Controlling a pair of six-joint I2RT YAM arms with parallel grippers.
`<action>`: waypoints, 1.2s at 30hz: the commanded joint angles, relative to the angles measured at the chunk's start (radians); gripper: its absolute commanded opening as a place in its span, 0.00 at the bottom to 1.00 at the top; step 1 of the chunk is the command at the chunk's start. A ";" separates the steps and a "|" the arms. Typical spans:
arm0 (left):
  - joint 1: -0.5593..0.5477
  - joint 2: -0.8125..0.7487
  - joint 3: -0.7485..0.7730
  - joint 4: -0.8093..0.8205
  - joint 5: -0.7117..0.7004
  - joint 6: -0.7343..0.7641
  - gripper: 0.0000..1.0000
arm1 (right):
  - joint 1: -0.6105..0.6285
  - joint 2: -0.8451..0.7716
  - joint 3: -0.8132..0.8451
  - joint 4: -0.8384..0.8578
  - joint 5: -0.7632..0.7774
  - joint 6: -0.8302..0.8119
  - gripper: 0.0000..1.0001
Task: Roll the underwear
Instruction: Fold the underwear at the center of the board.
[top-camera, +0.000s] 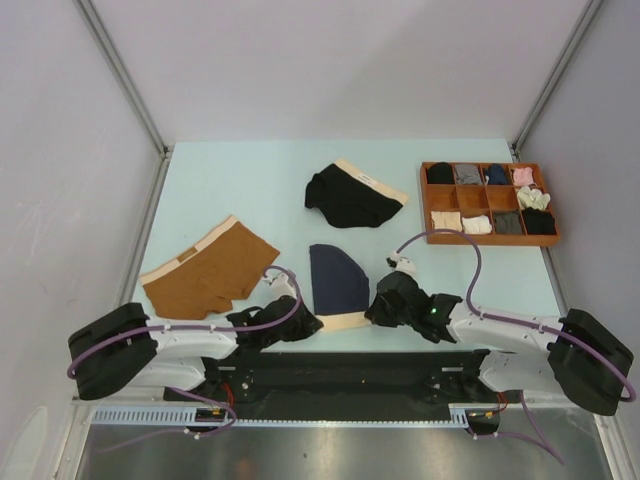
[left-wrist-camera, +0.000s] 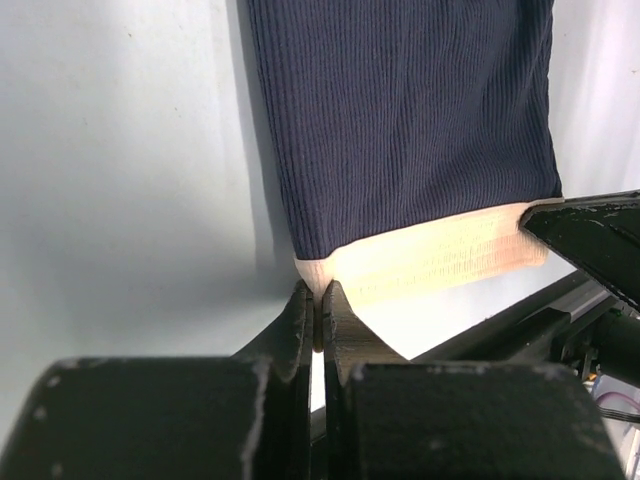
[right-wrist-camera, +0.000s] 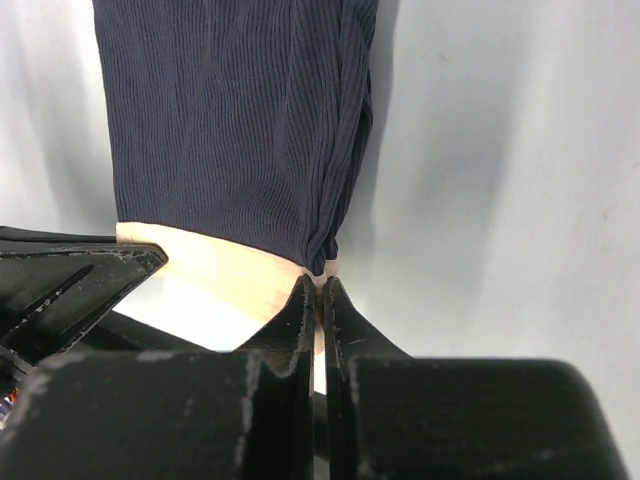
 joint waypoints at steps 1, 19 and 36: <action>-0.024 0.026 0.030 -0.113 -0.067 0.048 0.00 | -0.004 -0.005 0.041 -0.046 0.061 -0.035 0.00; -0.115 0.152 0.179 -0.197 -0.138 0.081 0.00 | 0.131 0.204 0.293 -0.116 0.172 -0.079 0.00; -0.115 0.128 0.162 -0.248 -0.173 0.074 0.00 | 0.042 0.093 0.136 -0.259 0.167 -0.112 0.00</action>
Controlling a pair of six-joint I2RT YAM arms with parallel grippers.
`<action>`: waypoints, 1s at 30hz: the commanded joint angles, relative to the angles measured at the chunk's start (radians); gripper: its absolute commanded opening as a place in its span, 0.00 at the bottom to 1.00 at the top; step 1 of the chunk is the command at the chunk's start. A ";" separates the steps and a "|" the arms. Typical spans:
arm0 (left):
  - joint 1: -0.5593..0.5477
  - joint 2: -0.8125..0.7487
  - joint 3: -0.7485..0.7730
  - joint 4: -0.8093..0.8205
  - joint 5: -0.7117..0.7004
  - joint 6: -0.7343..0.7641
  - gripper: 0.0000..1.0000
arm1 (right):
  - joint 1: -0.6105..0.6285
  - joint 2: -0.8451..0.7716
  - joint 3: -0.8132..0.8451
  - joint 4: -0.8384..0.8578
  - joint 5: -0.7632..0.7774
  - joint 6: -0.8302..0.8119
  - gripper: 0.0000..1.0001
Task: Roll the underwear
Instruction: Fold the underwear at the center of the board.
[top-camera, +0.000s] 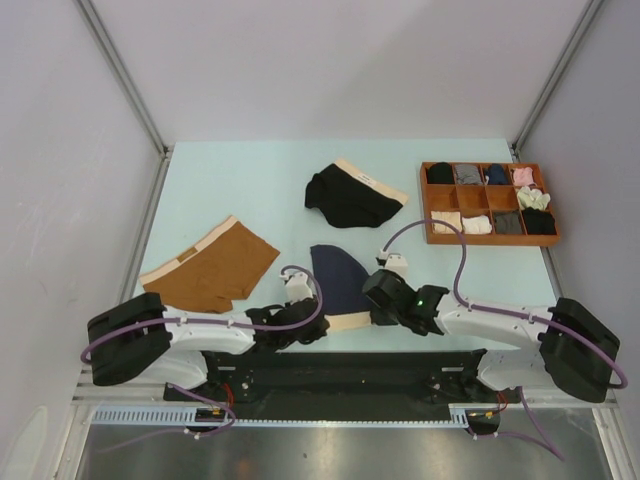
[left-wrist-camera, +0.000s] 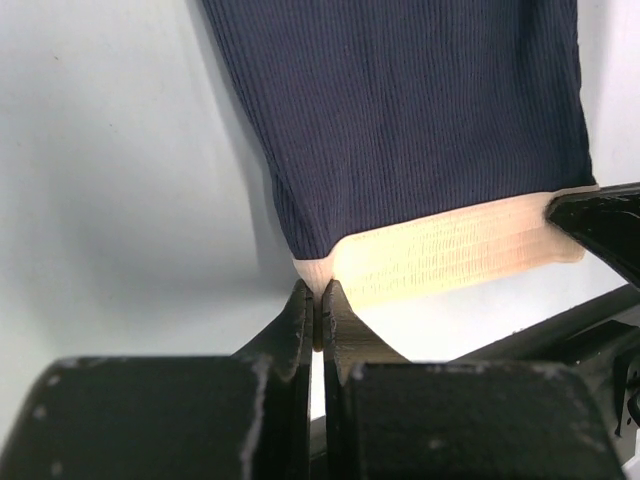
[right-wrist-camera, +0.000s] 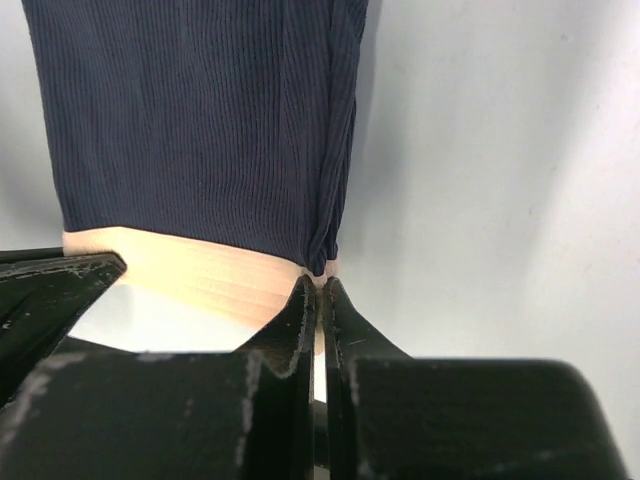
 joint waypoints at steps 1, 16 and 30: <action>-0.003 0.017 0.001 -0.083 -0.030 0.025 0.00 | -0.019 0.013 -0.010 -0.046 0.033 -0.029 0.00; -0.005 0.035 0.037 -0.082 -0.029 0.060 0.00 | 0.066 0.143 0.183 -0.037 0.078 -0.047 0.00; -0.005 0.020 0.026 -0.092 -0.041 0.059 0.00 | 0.095 0.190 0.206 -0.070 0.098 -0.040 0.00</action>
